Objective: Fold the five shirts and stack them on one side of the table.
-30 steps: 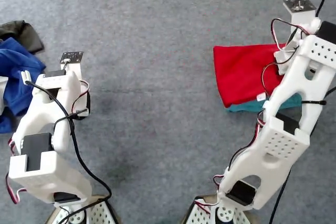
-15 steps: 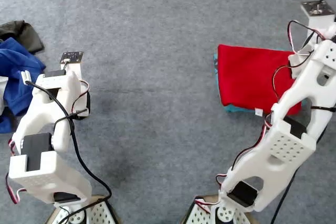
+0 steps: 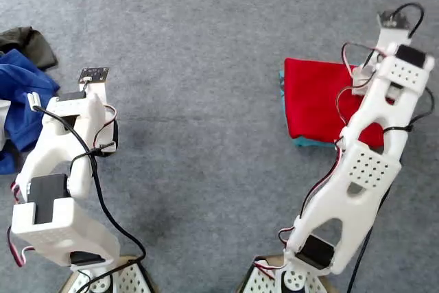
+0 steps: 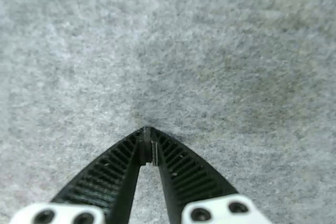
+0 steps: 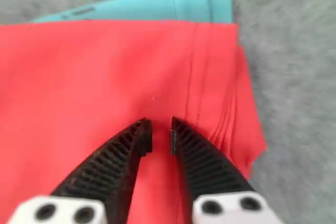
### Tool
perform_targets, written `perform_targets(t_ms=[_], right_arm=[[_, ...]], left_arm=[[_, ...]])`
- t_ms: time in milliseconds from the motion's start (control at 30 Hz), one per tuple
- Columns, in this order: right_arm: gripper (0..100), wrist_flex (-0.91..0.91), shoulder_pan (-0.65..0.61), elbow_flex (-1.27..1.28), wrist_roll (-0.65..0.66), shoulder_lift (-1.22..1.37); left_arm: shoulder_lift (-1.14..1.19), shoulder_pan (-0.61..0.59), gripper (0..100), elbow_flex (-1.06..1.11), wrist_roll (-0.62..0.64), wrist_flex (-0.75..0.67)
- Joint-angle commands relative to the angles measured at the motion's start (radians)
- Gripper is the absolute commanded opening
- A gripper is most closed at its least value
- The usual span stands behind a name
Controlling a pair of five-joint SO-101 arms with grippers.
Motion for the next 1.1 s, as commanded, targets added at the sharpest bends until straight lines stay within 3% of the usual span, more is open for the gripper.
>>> perform_targets(t_ms=[0,367,567,733,867,1067], right_arm=[[7.0,-0.015,-0.034,-0.033,-0.008,0.033],[7.0,0.304,-0.055,-0.420,-0.006,-0.085],[7.0,0.370,-0.054,-0.685,-0.006,-0.084],[7.0,0.371,-0.054,-0.754,-0.008,-0.087],[7.0,0.373,-0.068,-0.756,-0.008,-0.087],[7.0,0.376,-0.107,-0.763,-0.008,-0.090]], left_arm=[[-0.018,-0.007,3,0.008,0.002,-0.003],[-0.038,-0.048,3,-0.018,0.046,0.048],[-0.161,-0.320,8,-0.249,0.084,0.301],[-0.244,-0.596,22,-0.464,0.071,0.327],[-0.227,-0.730,22,-0.630,0.002,0.184],[0.048,-0.771,22,-0.654,-0.017,-0.272]])
